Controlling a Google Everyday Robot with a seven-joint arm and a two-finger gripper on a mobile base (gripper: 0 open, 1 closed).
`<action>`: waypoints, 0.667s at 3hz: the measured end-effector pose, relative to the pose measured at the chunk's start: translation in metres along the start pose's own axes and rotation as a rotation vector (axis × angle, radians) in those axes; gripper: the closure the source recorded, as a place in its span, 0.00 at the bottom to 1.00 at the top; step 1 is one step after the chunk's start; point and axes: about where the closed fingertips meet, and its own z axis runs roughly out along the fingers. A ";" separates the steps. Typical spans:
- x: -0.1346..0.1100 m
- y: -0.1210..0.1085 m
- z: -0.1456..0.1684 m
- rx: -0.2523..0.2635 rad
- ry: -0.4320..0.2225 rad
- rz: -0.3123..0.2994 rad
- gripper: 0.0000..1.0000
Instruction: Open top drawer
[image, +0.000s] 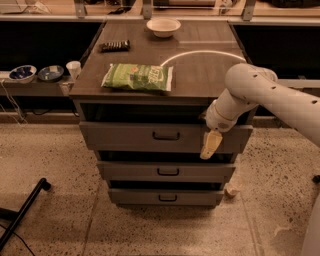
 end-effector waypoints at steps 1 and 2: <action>0.001 0.007 -0.006 0.001 -0.002 -0.001 0.17; -0.005 0.024 -0.017 0.004 -0.001 -0.044 0.21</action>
Offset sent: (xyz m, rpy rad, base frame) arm -0.0497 0.0035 0.0344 -0.0146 -0.0472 0.0853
